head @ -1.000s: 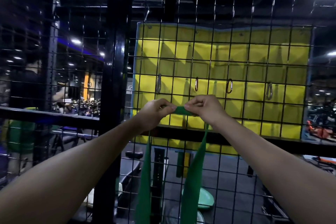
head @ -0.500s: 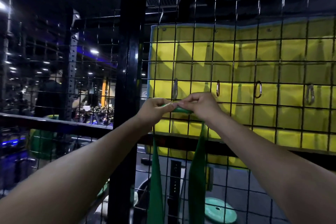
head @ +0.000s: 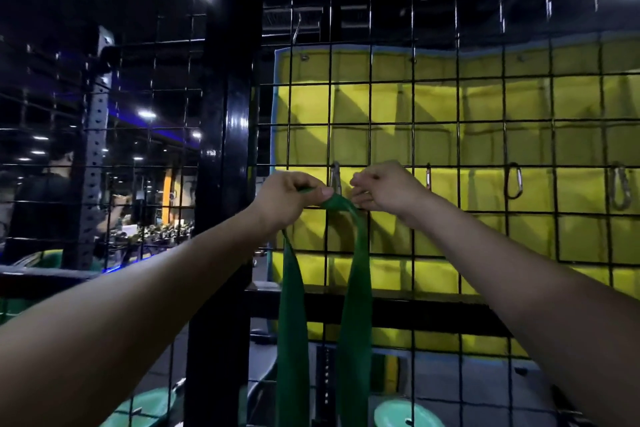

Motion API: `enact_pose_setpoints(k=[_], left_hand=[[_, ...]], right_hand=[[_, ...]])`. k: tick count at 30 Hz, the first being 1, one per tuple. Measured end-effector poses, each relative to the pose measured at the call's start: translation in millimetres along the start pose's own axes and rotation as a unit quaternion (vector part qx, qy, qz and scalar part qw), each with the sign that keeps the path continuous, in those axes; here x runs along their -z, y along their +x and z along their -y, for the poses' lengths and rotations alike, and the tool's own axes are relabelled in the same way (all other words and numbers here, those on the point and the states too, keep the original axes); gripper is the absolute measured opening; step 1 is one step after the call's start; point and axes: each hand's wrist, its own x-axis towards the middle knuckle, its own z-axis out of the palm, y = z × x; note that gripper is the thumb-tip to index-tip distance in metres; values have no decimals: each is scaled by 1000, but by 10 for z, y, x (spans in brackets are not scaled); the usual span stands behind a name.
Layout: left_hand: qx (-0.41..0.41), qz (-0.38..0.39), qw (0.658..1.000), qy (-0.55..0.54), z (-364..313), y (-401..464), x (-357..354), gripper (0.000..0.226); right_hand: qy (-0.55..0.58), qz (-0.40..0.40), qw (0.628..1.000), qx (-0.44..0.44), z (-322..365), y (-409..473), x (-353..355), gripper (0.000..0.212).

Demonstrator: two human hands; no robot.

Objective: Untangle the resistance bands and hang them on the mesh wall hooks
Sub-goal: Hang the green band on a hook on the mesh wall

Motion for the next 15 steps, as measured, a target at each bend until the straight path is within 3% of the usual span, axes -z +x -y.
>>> enact_pose_setpoints(k=[5,10,15], left_hand=[[6,-17,1000,18,102,60,87,8],[14,-36,999,15,151,129,89,6],[27,-34,999,10,164,172,71,8]], right_hand=[[43,-8,997,-57,49,194,-76,16],[98,0,991,-93,68,319,-178,27],[102,5,990,-99,78,416,-224,10]])
